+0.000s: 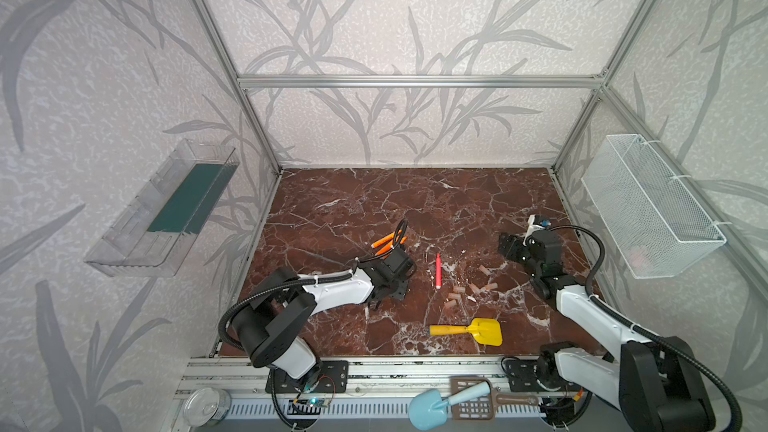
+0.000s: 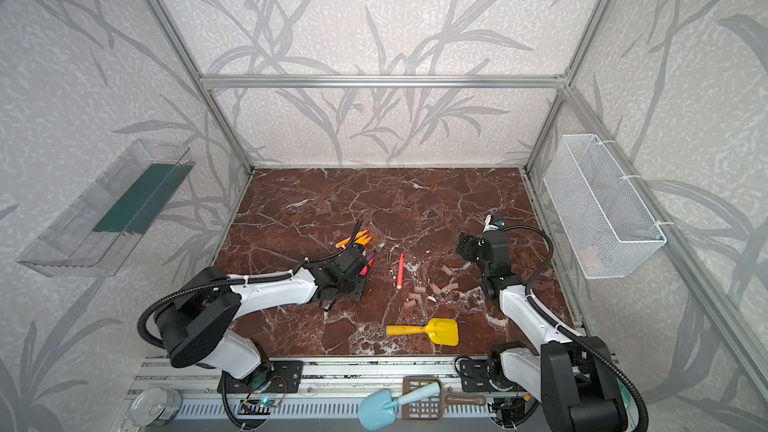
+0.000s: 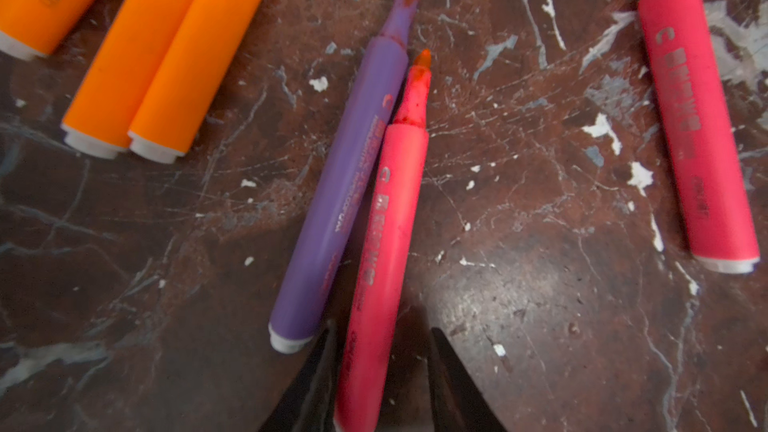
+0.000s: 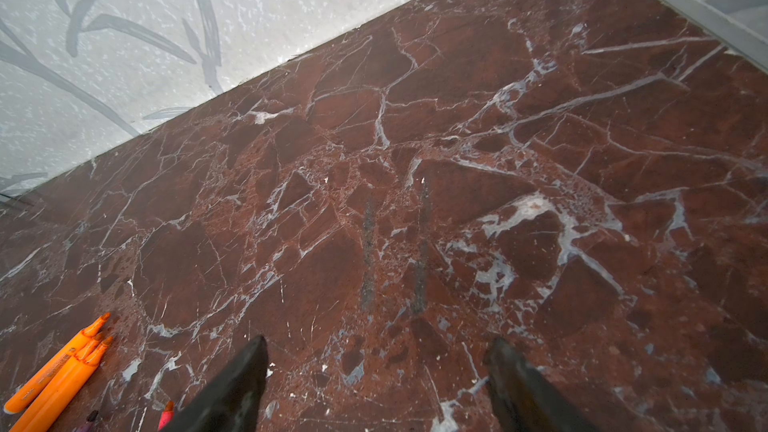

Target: Insert the pens into the pen caps

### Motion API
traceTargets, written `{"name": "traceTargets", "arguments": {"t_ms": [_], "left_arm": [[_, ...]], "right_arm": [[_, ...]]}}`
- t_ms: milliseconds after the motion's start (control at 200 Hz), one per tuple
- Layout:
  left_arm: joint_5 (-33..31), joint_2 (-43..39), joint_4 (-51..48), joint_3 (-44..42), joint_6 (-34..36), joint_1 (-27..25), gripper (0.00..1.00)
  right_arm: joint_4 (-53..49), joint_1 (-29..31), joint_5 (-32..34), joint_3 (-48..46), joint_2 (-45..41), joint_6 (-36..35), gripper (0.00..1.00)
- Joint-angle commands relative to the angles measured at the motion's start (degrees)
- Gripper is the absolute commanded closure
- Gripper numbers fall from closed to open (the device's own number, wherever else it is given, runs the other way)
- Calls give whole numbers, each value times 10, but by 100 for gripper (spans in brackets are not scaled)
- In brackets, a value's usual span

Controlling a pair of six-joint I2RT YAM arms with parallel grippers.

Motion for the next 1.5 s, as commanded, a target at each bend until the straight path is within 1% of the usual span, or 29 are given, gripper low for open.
{"name": "traceTargets", "arguments": {"t_ms": [0,55,210,295,390,480,540,660,680,790,850,915,1045,1140,1224,1329,1494], "left_arm": [[-5,13,-8,8,2,-3,63],[-5,14,-7,6,3,-3,65],[-7,16,-5,4,8,-3,77],[-9,13,-3,2,12,-3,81],[-7,8,-2,6,17,-3,85],[14,-7,7,10,27,-3,86],[30,-26,15,10,35,-2,86],[47,-79,20,14,46,-3,88],[49,-89,21,14,47,-3,88],[66,-145,40,4,57,-3,87],[81,-171,57,-5,61,-3,87],[92,-193,79,-19,61,-3,87],[114,-227,124,-51,59,-4,87],[135,-247,139,-65,58,-3,84],[137,-258,143,-71,55,-4,83],[140,-262,141,-73,53,-4,83],[150,-262,154,-78,49,-4,83]], "right_arm": [[-6,-1,-1,14,-5,0,19],[-7,-1,-1,14,-7,0,19],[-24,-1,-8,12,-24,6,19],[-46,-1,-42,14,-31,18,20],[-42,8,-88,9,-32,41,22],[-42,30,-108,10,-39,67,23],[-46,57,-102,14,-49,78,25],[-36,138,-52,9,-79,106,26],[-28,153,-44,6,-83,126,27],[44,239,-13,-19,-90,190,30],[96,279,-10,-29,-79,214,31],[134,314,-14,-24,-59,232,36],[186,341,-51,3,2,269,45],[244,355,-86,21,56,284,46],[255,369,-106,52,94,281,47],[256,386,-108,78,122,279,47],[253,396,-97,92,139,276,47]]}}
